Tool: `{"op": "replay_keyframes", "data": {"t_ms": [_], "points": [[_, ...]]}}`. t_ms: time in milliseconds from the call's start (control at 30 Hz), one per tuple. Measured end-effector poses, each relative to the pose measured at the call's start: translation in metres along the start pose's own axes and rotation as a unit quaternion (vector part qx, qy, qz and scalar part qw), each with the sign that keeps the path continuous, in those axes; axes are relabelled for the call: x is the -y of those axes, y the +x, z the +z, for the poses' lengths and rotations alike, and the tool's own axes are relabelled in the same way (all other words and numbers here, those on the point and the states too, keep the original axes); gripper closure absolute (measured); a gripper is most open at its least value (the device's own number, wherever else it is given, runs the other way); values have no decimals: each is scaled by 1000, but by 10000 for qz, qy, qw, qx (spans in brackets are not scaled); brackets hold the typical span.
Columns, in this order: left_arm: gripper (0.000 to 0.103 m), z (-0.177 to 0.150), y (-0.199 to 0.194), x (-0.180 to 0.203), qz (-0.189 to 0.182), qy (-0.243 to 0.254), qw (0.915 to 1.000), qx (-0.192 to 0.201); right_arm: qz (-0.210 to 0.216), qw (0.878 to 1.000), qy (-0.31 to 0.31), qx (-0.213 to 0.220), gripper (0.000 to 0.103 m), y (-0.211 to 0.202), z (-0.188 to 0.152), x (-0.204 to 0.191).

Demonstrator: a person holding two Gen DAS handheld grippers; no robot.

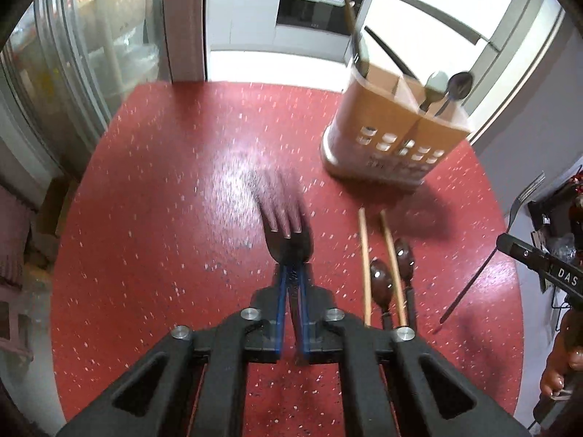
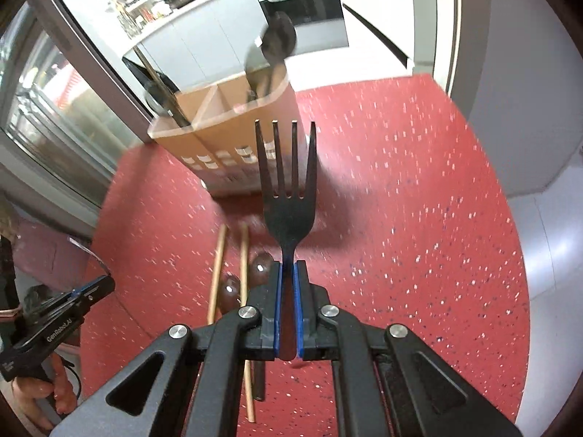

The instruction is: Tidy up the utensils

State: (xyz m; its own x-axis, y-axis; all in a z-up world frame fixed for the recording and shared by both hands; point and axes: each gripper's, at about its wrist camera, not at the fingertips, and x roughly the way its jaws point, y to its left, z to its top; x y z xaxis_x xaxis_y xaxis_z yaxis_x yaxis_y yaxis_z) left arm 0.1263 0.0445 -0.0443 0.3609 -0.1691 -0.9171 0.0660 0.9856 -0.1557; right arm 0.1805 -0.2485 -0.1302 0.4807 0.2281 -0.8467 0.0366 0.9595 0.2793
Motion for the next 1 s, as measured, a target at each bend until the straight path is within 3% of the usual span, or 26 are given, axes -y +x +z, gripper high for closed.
{"op": "replay_keyframes", "data": {"t_ms": [600,1000], "points": [[82,57,-32,16,-239,37,9977,625,353,9947,-168,955,97,-36,87,-31],[82,67,-9,21,-117,-95,9992,381,359,9868,-372,1532,97,-26,164,-46]]}}
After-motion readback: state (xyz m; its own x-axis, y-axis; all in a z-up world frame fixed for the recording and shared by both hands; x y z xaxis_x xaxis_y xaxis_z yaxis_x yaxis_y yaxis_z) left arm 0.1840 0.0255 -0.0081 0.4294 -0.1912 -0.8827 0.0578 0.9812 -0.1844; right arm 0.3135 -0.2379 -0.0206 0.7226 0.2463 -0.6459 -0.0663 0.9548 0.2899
